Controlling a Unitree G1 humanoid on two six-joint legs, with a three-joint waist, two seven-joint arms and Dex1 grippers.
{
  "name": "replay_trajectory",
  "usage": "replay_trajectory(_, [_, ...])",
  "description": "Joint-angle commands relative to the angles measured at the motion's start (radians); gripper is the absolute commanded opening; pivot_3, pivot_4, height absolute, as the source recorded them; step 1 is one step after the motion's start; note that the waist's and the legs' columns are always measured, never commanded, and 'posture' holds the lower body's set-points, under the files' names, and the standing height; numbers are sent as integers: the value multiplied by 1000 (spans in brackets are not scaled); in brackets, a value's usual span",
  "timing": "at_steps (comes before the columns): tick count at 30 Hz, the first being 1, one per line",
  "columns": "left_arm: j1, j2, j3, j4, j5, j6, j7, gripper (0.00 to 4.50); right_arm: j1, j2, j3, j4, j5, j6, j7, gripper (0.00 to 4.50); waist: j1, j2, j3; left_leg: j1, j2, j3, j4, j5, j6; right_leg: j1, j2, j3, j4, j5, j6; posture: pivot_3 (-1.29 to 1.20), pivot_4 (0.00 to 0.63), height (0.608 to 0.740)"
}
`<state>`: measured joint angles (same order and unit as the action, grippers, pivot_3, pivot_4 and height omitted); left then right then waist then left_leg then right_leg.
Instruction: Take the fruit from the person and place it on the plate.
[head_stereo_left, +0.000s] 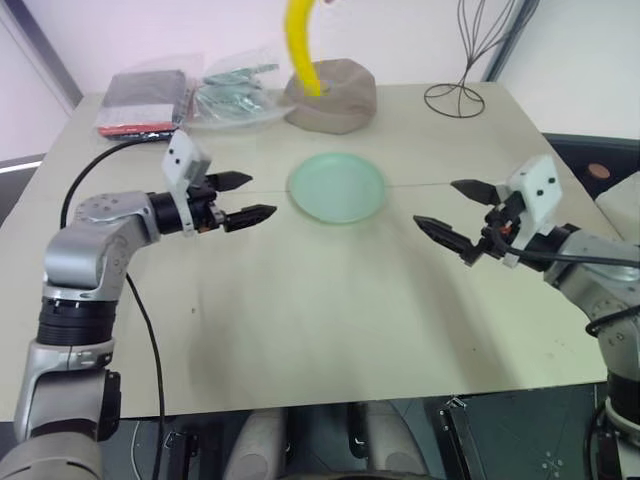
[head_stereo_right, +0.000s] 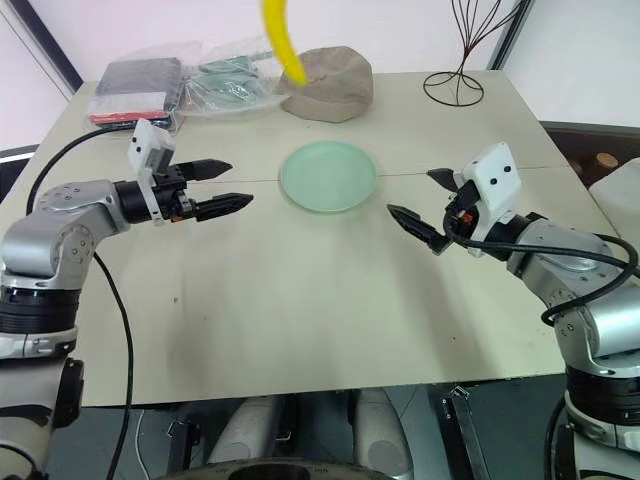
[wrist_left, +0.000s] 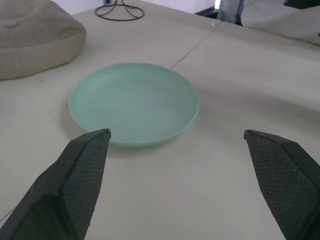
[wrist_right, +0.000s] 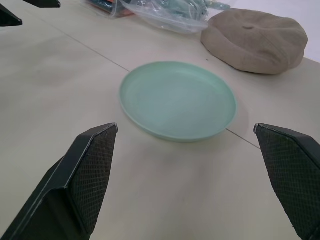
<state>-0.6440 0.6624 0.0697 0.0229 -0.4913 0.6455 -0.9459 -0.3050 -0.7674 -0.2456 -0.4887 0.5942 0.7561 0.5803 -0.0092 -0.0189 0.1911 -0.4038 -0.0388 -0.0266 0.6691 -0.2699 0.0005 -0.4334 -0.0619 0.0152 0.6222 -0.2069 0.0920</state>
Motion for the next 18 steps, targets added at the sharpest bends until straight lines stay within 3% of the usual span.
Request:
replay_trajectory(1, [-60, -25, 65, 10, -40, 25, 57, 4458, -27, 2, -17, -36, 5, -20, -8, 4500, 1, 0, 0, 0, 0, 0, 0, 0, 0, 0, 0, 0, 0, 0, 0, 0, 150, 740])
replay_trajectory(10, [-201, -107, 177, 129, -74, 65, 250, 4458, -36, 10, -4, -32, -1, -30, -10, 4500, 0, 0, 0, 0, 0, 0, 0, 0, 0, 0, 1, 0, 0, 0, 0, 0, 150, 740])
replay_trajectory(18, [-317, -184, 211, 236, -106, 49, 308, 4458, -41, 12, 2, -32, -1, -33, -12, 4500, 1, 0, 0, 0, -1, 0, 0, 0, 0, 0, 1, 0, 0, 0, 0, 0, 150, 740])
